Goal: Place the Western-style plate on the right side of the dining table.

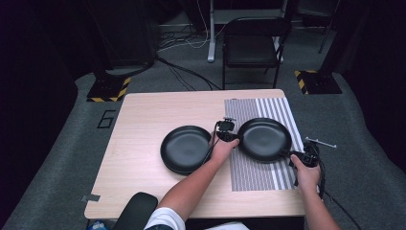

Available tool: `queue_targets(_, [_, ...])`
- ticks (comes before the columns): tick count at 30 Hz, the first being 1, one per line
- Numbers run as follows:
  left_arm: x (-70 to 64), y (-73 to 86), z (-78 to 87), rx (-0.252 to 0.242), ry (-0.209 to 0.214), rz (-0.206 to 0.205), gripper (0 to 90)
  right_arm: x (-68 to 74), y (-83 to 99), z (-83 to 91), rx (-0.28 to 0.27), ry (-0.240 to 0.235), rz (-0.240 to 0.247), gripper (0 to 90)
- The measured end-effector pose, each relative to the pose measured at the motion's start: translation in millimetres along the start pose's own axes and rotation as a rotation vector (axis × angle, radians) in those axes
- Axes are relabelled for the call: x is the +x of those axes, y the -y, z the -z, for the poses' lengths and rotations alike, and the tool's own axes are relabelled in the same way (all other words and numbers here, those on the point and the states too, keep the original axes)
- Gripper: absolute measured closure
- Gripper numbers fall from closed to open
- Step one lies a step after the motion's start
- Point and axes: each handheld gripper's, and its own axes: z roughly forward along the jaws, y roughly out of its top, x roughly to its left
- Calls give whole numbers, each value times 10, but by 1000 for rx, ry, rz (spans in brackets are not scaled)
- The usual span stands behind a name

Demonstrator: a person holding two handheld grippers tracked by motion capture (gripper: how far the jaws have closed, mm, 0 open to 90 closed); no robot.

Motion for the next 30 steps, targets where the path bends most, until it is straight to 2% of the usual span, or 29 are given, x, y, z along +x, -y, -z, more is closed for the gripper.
queue_targets(7, [-5,2,-4,-3,-2,4,671,0,6,-16,-6,9,-5,682])
queue_targets(11, [-12,4,-6,-4,-5,-8,663,8,8,-16,-5,19,-3,675])
queue_targets(17, [-20,8,-6,-8,4,-10,649,-10,22,-35,0,34,13,660])
queue_targets(24, [-19,11,-2,-12,18,-8,612,4,29,-22,0,53,52,644])
queue_targets(28, [-33,16,0,-16,20,-23,578,17,40,-10,-2,61,68,604])
queue_targets(30, [-27,16,0,-21,33,-13,559,22,45,-6,-3,71,102,594])
